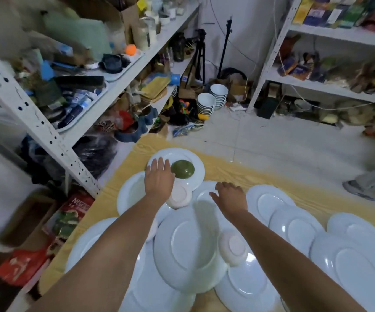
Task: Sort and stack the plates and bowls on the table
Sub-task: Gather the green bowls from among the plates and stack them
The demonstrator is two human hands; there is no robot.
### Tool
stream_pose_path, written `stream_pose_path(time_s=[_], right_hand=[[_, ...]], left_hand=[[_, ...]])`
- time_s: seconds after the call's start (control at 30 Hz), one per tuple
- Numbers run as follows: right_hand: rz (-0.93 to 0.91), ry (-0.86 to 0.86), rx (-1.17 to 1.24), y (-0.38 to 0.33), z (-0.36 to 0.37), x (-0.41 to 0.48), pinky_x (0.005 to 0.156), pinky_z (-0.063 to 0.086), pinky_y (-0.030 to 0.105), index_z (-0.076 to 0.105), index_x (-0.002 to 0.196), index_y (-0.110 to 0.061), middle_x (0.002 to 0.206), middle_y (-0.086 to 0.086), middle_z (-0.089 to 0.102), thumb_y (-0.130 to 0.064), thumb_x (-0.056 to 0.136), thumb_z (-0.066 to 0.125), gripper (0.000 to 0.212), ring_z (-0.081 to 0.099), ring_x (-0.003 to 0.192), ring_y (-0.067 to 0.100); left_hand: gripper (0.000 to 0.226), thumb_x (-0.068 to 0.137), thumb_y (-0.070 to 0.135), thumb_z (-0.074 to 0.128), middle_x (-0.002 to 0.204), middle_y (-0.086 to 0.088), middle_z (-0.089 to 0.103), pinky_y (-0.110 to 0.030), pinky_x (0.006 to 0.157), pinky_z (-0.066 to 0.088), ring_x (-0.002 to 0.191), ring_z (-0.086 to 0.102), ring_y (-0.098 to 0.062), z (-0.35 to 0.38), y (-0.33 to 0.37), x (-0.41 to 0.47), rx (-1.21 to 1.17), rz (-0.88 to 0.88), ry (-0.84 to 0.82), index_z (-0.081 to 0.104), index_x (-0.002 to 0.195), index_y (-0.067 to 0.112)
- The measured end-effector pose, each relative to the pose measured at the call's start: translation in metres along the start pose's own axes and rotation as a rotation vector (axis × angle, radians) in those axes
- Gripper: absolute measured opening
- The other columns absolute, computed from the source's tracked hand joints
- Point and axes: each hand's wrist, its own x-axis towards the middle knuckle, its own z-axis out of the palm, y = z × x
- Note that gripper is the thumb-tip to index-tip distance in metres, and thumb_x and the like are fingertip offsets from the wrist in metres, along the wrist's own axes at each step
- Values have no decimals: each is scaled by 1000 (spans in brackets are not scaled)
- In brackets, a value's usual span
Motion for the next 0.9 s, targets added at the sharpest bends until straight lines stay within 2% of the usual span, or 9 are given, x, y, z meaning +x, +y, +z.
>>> stream_pose_path(time_s=[0.17,0.37,0.47,0.57,0.67,0.73,0.77,0.83,0.9], right_hand=[[-78,-46,-56,-32,16,57,99,35,37,46,131,-16,133,3,48,-29,96,45,37,44,125,25],[-139,-158,-45,-57,26,106,118,15,42,9,152,-22,161,-5,4,-27,94,54,73,11,148,18],[-192,-213,-46,-62,31,122,120,7,42,0,152,-28,161,-11,-3,-28,96,49,74,3,149,14],[-207,-194,2,-59,34,131,120,4,39,6,153,-29,161,-10,6,-30,97,47,69,15,147,12],[-252,-174,-111,-57,33,135,120,3,39,9,153,-21,160,-2,14,-37,97,45,69,27,143,17],[-290,-186,-270,-57,31,134,120,8,41,12,152,-7,158,13,20,-42,97,44,72,35,139,25],[-303,-136,-344,-56,31,131,119,18,40,23,148,0,152,21,30,-46,94,49,76,45,132,27],[-320,-21,-458,-55,26,124,98,50,32,64,118,3,119,22,65,-56,68,74,78,70,94,20],[-345,128,-492,-52,26,118,70,59,25,77,85,-4,86,13,76,-46,45,88,59,70,59,15]], left_hand=[[57,103,43,25,160,-7,19,-41,118,14,148,14,-26,14,-22,47,-62,-34,-6,19,152,16],[60,102,48,20,162,-4,10,-40,120,11,150,7,-24,41,-37,70,-93,-15,-66,10,154,19],[62,101,49,20,162,-3,6,-40,120,9,150,3,-23,52,-41,77,-76,33,-88,7,154,19],[62,101,49,19,163,-3,3,-41,121,5,150,0,-23,62,-43,80,-80,70,-122,6,154,19],[63,101,48,19,163,-4,1,-40,121,3,150,0,-23,70,-41,77,-71,78,-131,4,154,18],[63,102,47,19,163,-5,-1,-39,121,2,150,0,-23,73,-38,75,-77,67,-128,3,154,17],[63,102,47,18,163,-5,-2,-39,121,1,150,0,-23,73,-37,75,-78,66,-127,2,154,16],[63,102,48,18,163,-6,-1,-39,121,1,150,0,-24,71,-37,75,-65,78,-125,3,154,16],[64,101,49,17,163,-6,0,-40,121,2,150,0,-24,65,-37,75,-54,91,-124,4,154,16]])
